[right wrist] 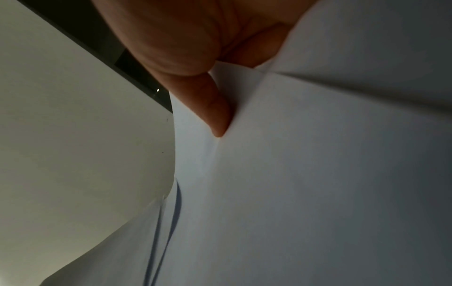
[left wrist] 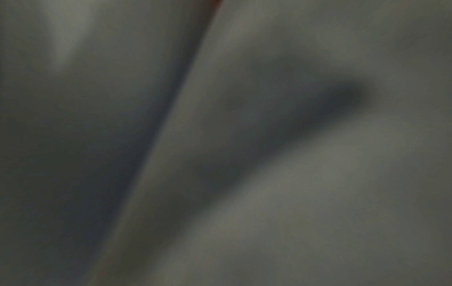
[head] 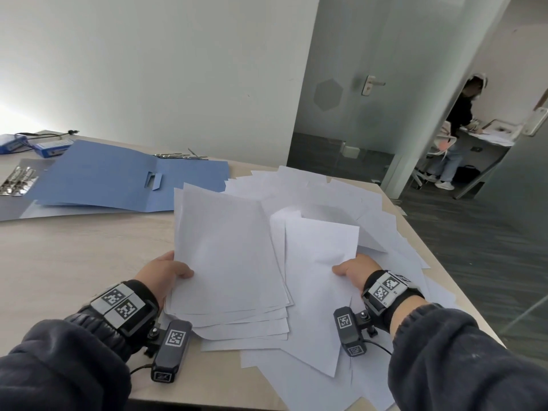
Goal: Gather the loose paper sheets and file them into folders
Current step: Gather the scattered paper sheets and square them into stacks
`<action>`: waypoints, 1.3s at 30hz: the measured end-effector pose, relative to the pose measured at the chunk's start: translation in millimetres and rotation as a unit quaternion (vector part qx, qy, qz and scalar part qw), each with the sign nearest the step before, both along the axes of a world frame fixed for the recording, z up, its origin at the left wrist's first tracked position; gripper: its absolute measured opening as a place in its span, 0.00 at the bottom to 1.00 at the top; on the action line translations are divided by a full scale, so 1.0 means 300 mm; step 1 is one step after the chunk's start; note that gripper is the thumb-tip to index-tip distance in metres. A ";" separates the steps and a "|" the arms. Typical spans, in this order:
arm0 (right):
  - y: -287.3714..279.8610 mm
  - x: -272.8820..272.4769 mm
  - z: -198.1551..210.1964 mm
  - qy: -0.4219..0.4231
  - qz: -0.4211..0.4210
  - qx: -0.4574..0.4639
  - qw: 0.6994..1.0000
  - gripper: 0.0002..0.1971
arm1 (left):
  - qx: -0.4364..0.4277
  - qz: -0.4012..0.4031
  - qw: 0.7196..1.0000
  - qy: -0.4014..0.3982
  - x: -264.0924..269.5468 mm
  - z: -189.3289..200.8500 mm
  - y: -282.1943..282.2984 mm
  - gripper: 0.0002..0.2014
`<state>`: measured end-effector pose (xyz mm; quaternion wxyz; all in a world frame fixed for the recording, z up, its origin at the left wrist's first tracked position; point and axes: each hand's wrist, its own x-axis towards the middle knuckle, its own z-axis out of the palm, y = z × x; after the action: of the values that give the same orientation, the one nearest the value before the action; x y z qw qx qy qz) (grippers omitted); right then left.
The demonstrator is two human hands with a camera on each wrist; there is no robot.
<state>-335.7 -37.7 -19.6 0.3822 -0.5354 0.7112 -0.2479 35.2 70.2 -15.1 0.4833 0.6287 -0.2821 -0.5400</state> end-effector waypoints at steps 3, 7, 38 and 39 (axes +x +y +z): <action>-0.004 -0.021 0.022 0.022 -0.014 -0.004 1.000 0.17 | 0.013 0.000 0.999 -0.030 0.076 -0.001 -0.010 0.19; -0.002 -0.011 0.037 0.054 -0.040 -0.019 0.998 0.18 | 0.029 -0.020 0.993 -0.112 0.210 -0.012 -0.011 0.23; 0.062 0.022 0.067 0.040 -0.012 -0.009 0.999 0.15 | -0.024 -0.079 0.946 -0.314 0.245 0.208 0.103 0.09; 0.069 0.003 0.068 0.026 -0.023 -0.013 0.999 0.16 | -0.029 -0.100 0.945 -0.309 0.191 0.200 0.084 0.09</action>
<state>-335.0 -16.9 0.9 0.3508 -0.5300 0.7299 -0.2515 92.4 95.3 44.9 0.3341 0.7189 -0.4944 -0.3565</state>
